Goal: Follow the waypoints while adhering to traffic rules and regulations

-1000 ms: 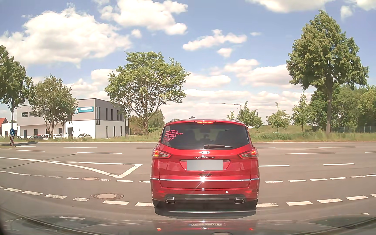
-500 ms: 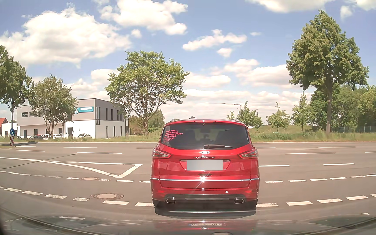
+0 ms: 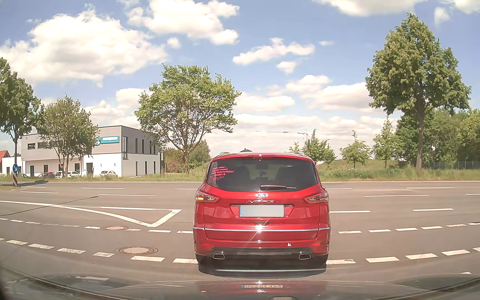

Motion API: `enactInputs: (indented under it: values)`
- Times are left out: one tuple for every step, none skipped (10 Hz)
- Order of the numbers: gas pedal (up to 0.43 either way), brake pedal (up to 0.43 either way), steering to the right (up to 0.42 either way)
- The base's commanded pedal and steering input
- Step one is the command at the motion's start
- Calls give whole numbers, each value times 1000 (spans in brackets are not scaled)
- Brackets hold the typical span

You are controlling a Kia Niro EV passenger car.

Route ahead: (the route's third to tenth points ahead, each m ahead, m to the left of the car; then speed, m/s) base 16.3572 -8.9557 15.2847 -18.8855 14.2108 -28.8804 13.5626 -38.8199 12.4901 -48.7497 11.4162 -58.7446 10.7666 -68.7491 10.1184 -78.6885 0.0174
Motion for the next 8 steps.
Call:
enactInputs:
  values:
    - [0,0,23]
    - [0,0,23]
    - [87,0,23]
    - [197,0,23]
    - [220,0,23]
    - [220,0,25]
    - [220,0,29]
    - [220,0,40]
